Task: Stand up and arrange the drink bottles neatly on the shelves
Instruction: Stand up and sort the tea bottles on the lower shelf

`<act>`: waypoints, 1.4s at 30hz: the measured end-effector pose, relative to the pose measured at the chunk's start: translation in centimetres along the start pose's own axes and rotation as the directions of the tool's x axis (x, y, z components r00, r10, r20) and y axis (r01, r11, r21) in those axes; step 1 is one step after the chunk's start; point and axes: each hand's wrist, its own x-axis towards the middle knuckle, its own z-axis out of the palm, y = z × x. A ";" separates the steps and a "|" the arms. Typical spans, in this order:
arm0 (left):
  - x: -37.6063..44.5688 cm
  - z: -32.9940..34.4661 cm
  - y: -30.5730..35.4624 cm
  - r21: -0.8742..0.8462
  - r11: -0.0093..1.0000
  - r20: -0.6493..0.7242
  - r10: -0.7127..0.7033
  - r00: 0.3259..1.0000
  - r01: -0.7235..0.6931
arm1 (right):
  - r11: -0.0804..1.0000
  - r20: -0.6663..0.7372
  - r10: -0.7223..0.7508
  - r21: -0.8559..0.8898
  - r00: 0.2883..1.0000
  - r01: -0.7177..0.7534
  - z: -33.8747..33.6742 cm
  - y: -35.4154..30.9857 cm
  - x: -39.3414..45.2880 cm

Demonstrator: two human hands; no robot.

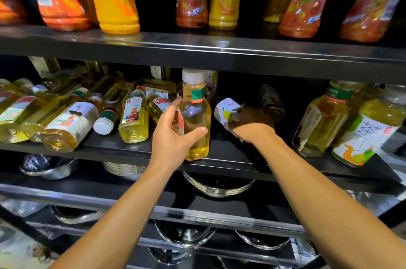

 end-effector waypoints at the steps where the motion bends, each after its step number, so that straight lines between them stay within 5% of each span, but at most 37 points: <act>1: -0.1 0.2 0.0 0.016 1.000 -0.010 -0.002 1.000 0.002 | 0.991 -0.059 -0.010 0.134 0.998 0.017 0.2 0.7 -0.4; 3: -0.2 0.7 -0.1 0.033 0.999 -0.040 0.002 0.999 -0.001 | 0.858 -0.168 0.003 0.506 0.986 0.084 0.9 1.5 -1.7; 5: -0.4 1.1 -0.2 0.050 0.999 -0.066 -0.008 0.998 0.012 | 0.747 -0.148 0.041 0.661 0.988 0.068 2.0 1.5 -2.7; 10: -0.9 1.1 -0.7 0.141 0.990 -0.016 0.009 1.000 -0.006 | 0.847 0.049 0.013 0.530 0.999 -0.037 2.9 2.3 -3.4; 15: -0.2 2.4 -0.7 0.160 0.987 0.047 -0.018 0.999 0.010 | 0.744 -0.066 -0.081 0.660 0.995 0.104 1.4 1.4 -2.3; 20: 1.3 4.8 -0.5 0.172 0.985 0.069 -0.021 0.997 0.009 | 0.835 0.015 -0.105 0.544 0.994 0.080 1.3 1.0 0.2; 25: 2.2 5.6 -1.7 0.168 0.984 0.051 -0.077 0.996 0.067 | 0.994 -0.337 0.048 0.109 0.940 -0.011 0.4 5.2 1.9; 29: 2.3 5.7 -1.8 0.154 0.984 0.054 -0.093 0.994 0.084 | 0.992 -0.165 0.120 0.062 0.979 -0.111 1.8 6.3 3.4; 34: 2.6 5.9 -1.9 0.116 0.989 0.074 -0.106 0.992 0.097 | 0.993 -0.302 0.108 -0.008 0.947 -0.116 1.8 5.1 2.2; 42: 2.1 5.1 -0.3 0.227 0.969 0.173 -0.135 0.976 0.094 | 0.987 -0.216 0.122 -0.072 0.969 -0.140 -0.4 2.6 -8.2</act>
